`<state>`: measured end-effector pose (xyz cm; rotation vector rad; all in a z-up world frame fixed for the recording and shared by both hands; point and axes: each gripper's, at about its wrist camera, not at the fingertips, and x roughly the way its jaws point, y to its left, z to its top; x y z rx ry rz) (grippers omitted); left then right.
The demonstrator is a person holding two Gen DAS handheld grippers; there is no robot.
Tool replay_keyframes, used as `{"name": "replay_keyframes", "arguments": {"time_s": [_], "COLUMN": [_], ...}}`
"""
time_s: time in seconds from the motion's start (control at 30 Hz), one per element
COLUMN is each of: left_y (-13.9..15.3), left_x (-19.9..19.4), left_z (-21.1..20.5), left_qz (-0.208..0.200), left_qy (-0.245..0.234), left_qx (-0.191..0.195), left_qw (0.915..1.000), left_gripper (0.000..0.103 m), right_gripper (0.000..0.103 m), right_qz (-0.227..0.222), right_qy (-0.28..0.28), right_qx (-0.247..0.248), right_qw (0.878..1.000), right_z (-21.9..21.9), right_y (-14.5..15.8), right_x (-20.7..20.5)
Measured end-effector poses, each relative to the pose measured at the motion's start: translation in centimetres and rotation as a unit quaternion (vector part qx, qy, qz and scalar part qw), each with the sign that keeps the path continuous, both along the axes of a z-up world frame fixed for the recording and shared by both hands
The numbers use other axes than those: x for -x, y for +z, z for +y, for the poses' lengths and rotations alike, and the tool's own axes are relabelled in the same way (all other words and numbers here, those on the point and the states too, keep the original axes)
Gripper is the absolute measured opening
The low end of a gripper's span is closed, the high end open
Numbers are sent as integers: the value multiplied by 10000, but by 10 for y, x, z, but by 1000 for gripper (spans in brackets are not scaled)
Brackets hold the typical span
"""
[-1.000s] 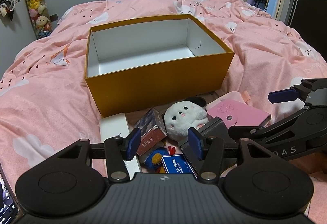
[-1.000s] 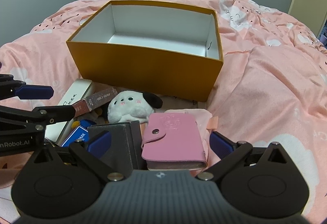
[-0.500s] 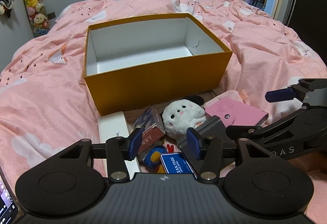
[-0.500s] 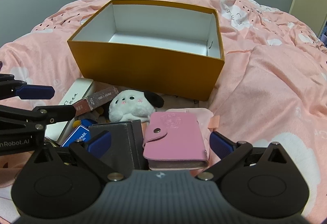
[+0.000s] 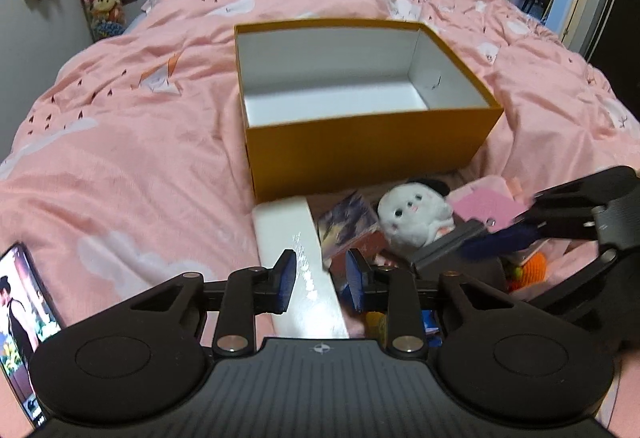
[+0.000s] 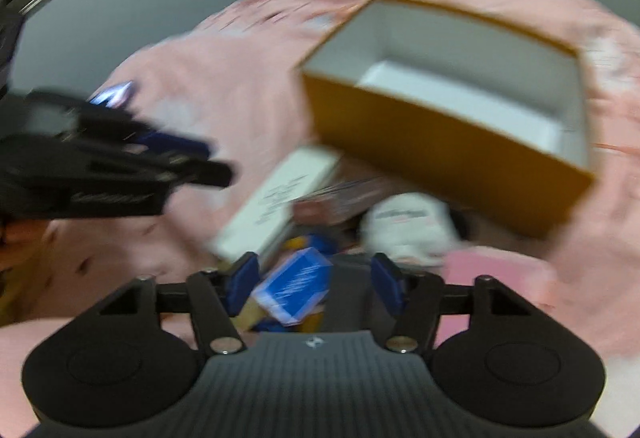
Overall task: Organize objects
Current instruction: 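Grasp the white glasses case with the left tool while the right tool grasps the small gold box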
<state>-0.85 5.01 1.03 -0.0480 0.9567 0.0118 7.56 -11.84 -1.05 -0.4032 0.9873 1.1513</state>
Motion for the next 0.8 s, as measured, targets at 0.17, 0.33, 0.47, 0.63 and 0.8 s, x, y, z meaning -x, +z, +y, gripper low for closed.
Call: {"name": "replay_keyframes", "arguments": {"time_s": [0.17, 0.33, 0.47, 0.63, 0.8], "left_y": [-10, -18, -23, -27, -31], "left_x": [3, 6, 5, 4, 2], "left_z": [2, 12, 16, 18, 19], "left_qz": [240, 378, 439, 535, 602], "left_qy": [33, 135, 132, 134, 158], "left_qx": [-148, -125, -46, 10, -23], "left_qw": [9996, 9991, 9989, 9985, 9981], "left_gripper": [33, 33, 33, 33, 33], "right_gripper": [44, 44, 45, 53, 53], "right_qz": [112, 80, -52, -157, -93], "right_qy": [1090, 1810, 2182, 2436, 2652], "right_qx": [384, 831, 1148, 1358, 1537], "right_qw": [9932, 9799, 9691, 9602, 9518], "right_z": [37, 61, 70, 78, 78], "right_y": [-13, -29, -41, -48, -50], "right_x": [15, 25, 35, 36, 37]}}
